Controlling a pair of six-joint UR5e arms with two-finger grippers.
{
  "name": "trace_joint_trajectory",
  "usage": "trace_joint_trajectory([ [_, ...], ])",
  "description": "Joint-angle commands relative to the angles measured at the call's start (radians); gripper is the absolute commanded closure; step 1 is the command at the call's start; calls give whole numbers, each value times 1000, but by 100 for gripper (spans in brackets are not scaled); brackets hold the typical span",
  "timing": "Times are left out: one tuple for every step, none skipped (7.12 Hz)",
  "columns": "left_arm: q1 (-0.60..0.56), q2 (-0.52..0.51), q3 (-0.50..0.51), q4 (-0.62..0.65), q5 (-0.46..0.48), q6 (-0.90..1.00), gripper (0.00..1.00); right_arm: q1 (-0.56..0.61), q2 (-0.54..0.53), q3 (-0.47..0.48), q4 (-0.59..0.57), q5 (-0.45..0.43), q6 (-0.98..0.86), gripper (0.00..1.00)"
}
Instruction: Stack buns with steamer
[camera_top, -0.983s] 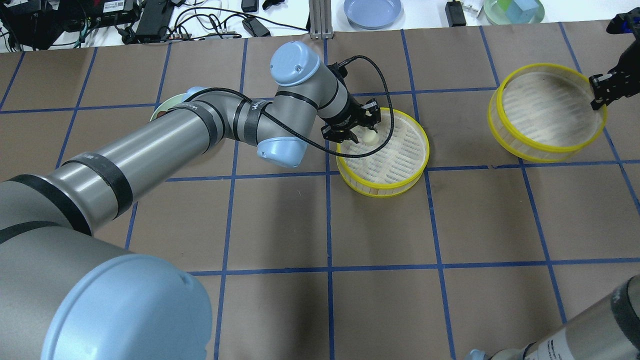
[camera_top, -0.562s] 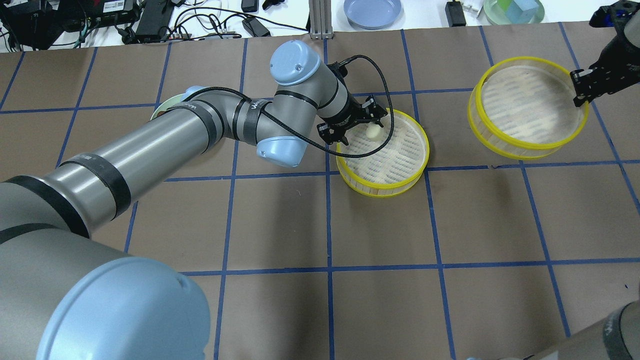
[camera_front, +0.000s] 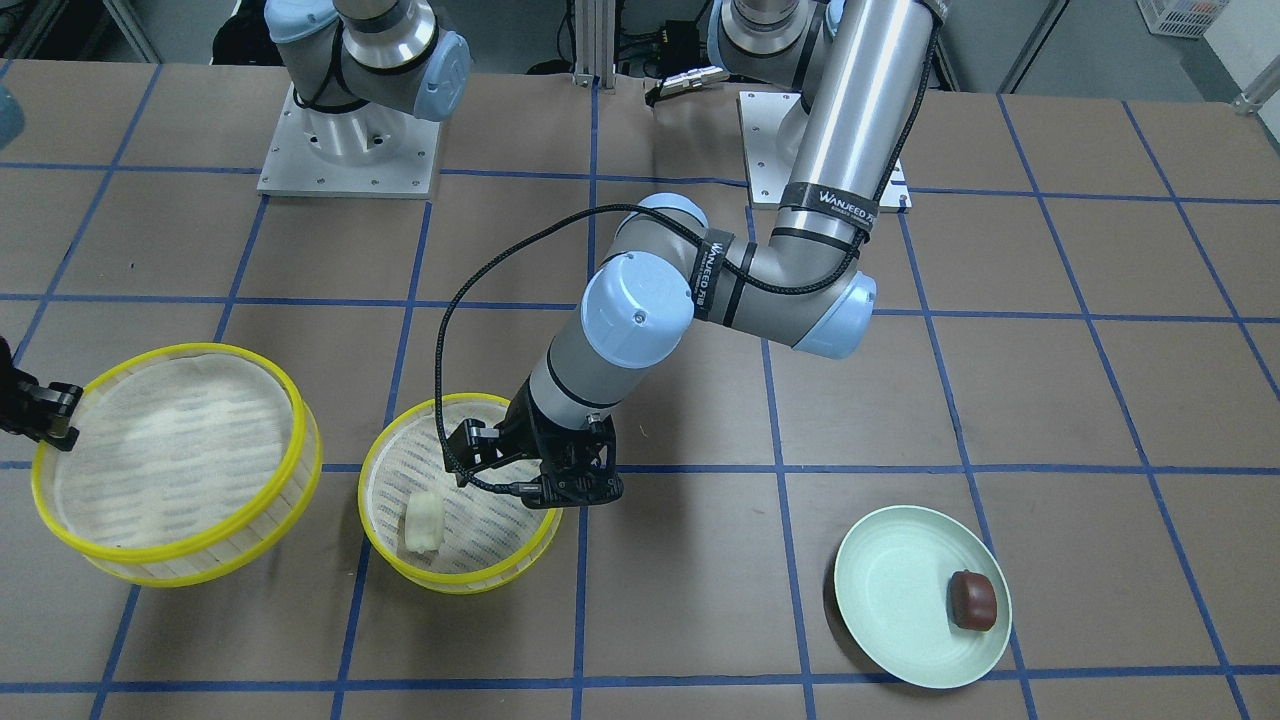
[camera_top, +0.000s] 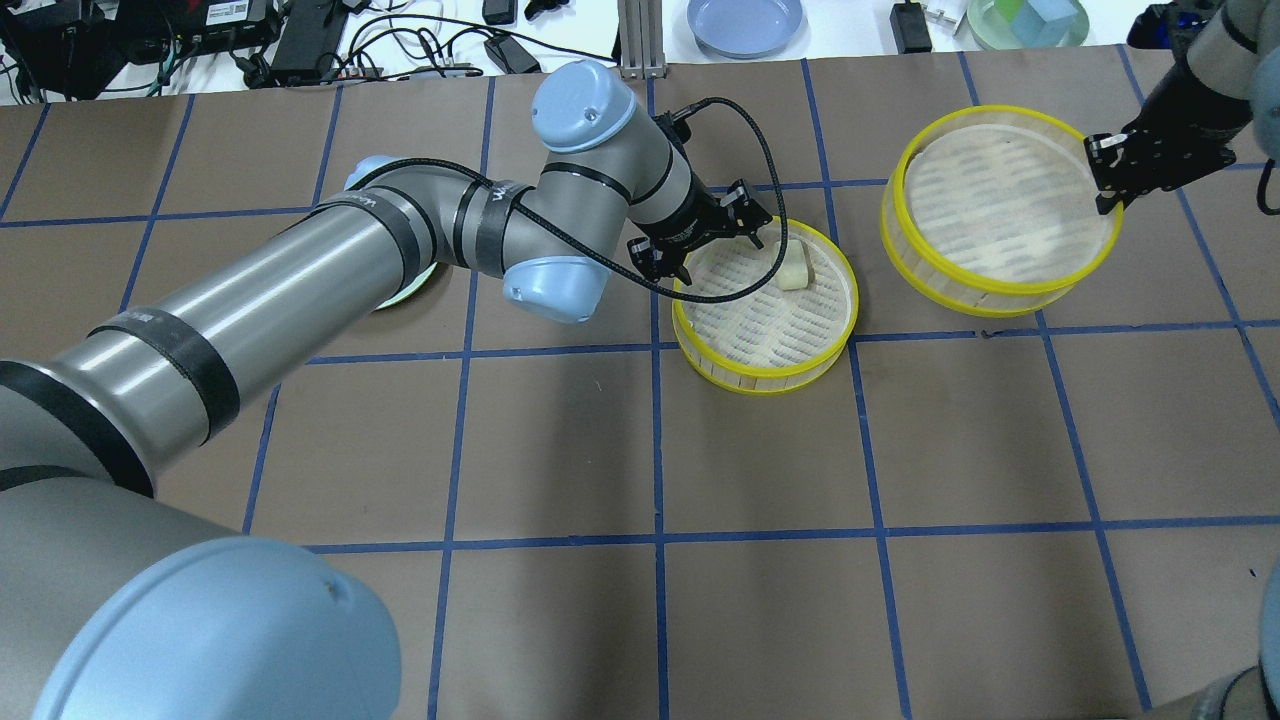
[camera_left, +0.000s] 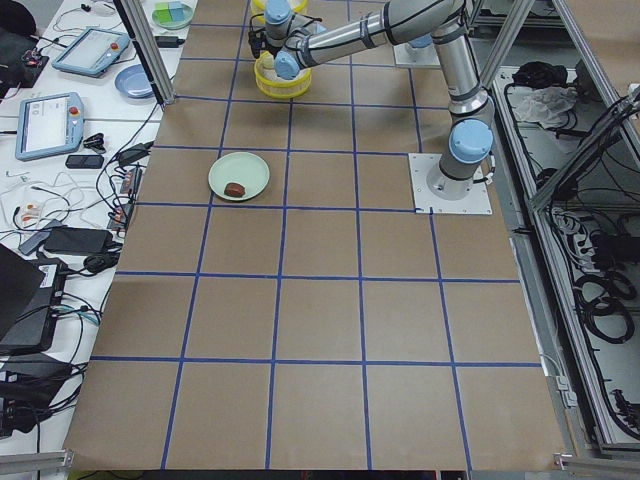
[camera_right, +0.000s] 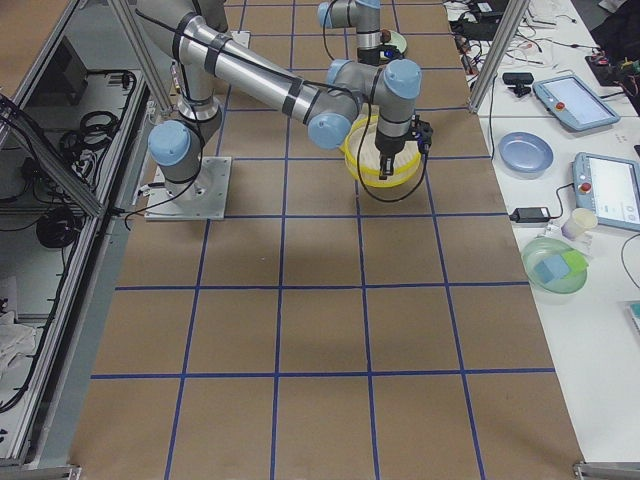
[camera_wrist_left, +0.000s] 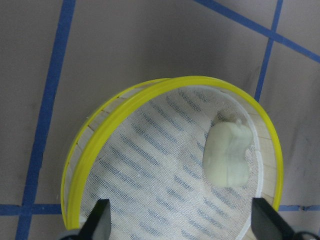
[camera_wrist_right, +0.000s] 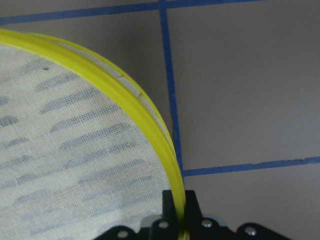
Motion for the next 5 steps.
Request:
trace_joint_trajectory([
  [60, 68, 12, -151, 205, 235, 0, 85, -18, 31, 4, 1, 110, 100],
  [139, 105, 12, -213, 258, 365, 0, 115, -19, 44, 13, 1, 139, 100],
  [224, 128, 12, -241, 295, 516, 0, 187, -18, 49, 15, 1, 266, 100],
  [293, 133, 11, -240, 335, 649, 0, 279, -6, 49, 9, -13, 352, 100],
  [354, 130, 4, -231, 373, 795, 0, 321, 0, 49, 6, -4, 391, 100],
])
